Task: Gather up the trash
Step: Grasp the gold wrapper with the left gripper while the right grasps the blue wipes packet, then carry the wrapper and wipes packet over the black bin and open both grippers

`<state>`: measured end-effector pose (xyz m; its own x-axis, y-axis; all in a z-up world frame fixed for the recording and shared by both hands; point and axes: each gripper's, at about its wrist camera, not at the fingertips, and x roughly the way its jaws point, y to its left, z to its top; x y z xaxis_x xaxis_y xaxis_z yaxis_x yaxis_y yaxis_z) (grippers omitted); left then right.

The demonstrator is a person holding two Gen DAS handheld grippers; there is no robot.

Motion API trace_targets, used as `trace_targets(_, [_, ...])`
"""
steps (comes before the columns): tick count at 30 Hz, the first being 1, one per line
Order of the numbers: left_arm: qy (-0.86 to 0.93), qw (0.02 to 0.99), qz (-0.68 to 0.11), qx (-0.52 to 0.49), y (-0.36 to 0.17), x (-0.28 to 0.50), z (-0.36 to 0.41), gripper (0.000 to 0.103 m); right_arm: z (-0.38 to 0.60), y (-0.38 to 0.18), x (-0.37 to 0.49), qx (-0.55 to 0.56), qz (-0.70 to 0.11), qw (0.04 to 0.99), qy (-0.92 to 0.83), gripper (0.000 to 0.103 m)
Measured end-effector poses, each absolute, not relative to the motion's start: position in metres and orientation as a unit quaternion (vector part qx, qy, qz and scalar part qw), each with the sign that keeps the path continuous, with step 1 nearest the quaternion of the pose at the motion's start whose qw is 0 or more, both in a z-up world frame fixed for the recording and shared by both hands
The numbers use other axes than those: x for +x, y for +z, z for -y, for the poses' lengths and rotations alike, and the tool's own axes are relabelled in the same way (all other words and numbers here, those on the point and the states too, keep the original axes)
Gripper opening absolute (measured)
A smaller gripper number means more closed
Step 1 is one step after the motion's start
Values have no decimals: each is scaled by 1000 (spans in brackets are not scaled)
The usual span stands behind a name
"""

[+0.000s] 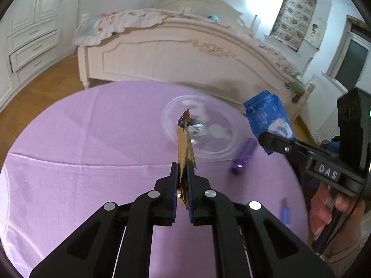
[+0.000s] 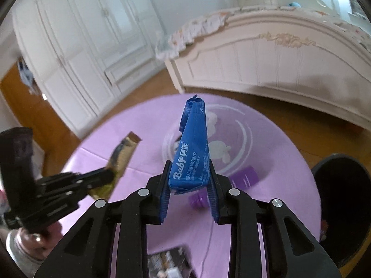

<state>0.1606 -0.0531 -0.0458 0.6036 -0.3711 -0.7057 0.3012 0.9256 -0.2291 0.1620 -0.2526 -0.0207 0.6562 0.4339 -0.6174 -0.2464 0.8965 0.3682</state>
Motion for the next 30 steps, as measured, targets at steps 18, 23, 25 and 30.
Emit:
trace_targets(18, [-309,888,-338,27,20,103,202,9,410,25,23,213,-248,941,93,29])
trace_targets(23, [-329,882,-335,47,18,96,243,9,453,14,11,232,-241,940,62,29])
trace_targets(25, [-338,878,-335,53,16,93,254,9,463,9,11,240,-242,939,52,29])
trace_targets(30, [-351,869,-342,64,9,94,280,9,494,-12,8,260,-248,933,29,29])
